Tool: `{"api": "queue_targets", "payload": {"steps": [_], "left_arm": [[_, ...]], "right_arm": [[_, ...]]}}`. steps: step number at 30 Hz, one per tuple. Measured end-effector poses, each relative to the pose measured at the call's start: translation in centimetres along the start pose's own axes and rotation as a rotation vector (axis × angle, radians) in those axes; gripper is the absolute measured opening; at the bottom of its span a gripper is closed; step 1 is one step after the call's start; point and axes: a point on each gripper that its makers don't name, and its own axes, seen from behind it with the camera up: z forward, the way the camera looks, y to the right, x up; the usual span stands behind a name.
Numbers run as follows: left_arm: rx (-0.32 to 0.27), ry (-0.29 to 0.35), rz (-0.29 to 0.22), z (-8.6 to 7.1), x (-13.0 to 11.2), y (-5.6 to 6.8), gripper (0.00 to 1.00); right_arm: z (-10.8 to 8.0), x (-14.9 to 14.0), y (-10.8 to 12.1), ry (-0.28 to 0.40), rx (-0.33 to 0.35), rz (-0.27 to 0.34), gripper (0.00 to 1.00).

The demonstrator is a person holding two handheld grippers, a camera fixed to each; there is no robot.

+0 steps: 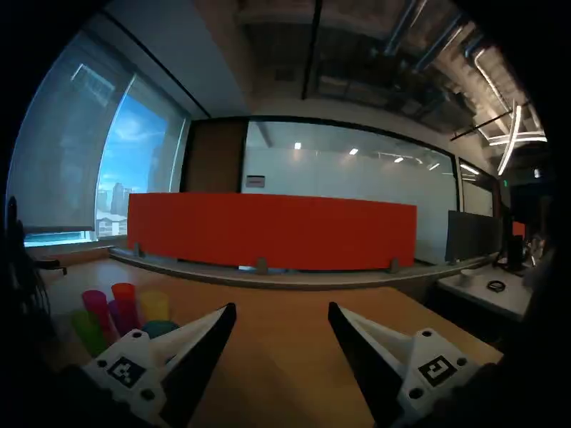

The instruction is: Pour water

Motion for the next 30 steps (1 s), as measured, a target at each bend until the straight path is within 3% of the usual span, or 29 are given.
{"api": "queue_targets", "payload": {"steps": [11,30], "left_arm": [[0.0,0.0,0.0,0.0,0.0,0.0,0.83],[0.0,0.0,0.0,0.0,0.0,0.0,0.83]], "right_arm": [[0.9,-0.7,-0.5,0.048,-0.032,0.014,1.0],[1.6,-4.5,1.5,0.003,-0.082,0.018,1.0]]}}
